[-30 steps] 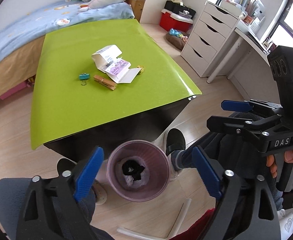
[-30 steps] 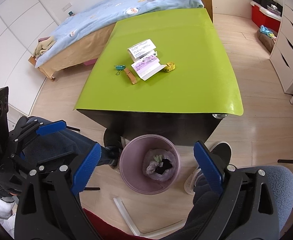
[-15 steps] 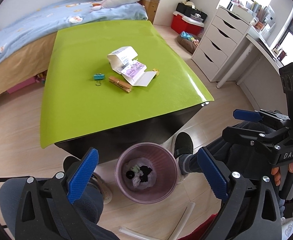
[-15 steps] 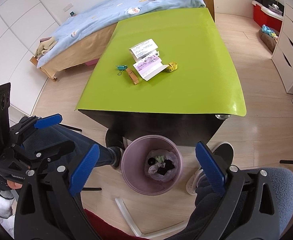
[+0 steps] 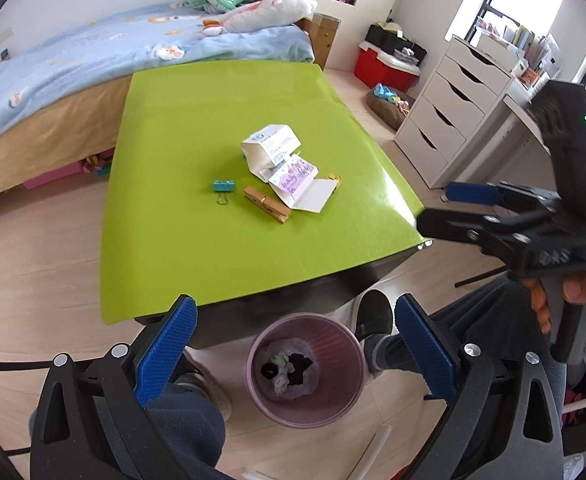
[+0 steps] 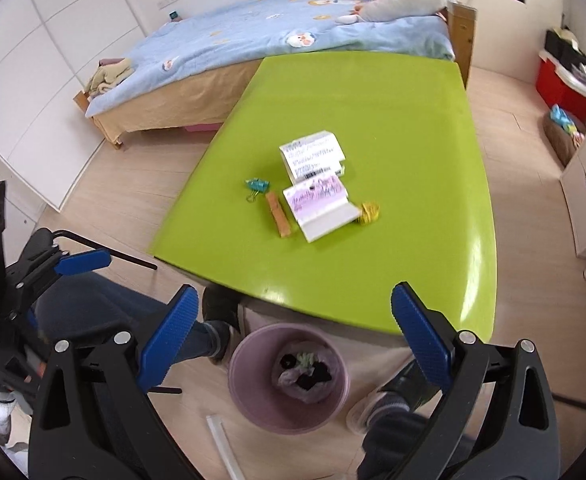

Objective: Collect trash
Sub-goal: 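Grasp the purple pencil-cap card with the right gripper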

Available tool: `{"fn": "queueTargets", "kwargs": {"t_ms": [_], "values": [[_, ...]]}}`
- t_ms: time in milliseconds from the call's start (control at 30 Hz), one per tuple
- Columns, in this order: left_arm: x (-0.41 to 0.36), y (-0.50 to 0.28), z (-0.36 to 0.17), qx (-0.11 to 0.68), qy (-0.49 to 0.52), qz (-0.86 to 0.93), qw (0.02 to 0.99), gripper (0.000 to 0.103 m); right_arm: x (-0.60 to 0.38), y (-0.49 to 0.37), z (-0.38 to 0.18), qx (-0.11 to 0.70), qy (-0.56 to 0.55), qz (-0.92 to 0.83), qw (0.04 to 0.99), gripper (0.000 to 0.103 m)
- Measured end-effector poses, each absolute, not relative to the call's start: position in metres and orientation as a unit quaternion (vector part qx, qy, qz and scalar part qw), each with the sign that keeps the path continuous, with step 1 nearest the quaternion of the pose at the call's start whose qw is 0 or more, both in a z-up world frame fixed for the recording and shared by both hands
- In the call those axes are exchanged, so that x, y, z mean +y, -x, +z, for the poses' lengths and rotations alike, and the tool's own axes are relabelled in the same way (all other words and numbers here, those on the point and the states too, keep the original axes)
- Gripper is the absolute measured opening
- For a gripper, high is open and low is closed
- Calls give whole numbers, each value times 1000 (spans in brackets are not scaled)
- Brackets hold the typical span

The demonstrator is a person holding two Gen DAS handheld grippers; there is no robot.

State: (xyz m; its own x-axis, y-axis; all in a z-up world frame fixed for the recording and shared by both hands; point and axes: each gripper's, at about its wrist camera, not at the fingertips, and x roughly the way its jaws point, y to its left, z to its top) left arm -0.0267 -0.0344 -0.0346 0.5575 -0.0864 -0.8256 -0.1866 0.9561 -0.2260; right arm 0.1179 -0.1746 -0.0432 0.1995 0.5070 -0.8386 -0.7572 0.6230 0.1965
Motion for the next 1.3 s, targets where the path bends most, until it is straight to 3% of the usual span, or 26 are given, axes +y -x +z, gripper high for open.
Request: {"fn": "queueTargets", "kwargs": {"t_ms": [700,1033,1300], "values": [[-9,26,-38,465,174,50,866,95,-43,-202,-128,517,306,440,667,95],[-2,25,-39,463,181,56,866,95,-36,-216,-143,527,310,444,655,65],[-1,13,-38,462,176,48,868,95,-49,-210,-124,511,282,450,676,65]]}}
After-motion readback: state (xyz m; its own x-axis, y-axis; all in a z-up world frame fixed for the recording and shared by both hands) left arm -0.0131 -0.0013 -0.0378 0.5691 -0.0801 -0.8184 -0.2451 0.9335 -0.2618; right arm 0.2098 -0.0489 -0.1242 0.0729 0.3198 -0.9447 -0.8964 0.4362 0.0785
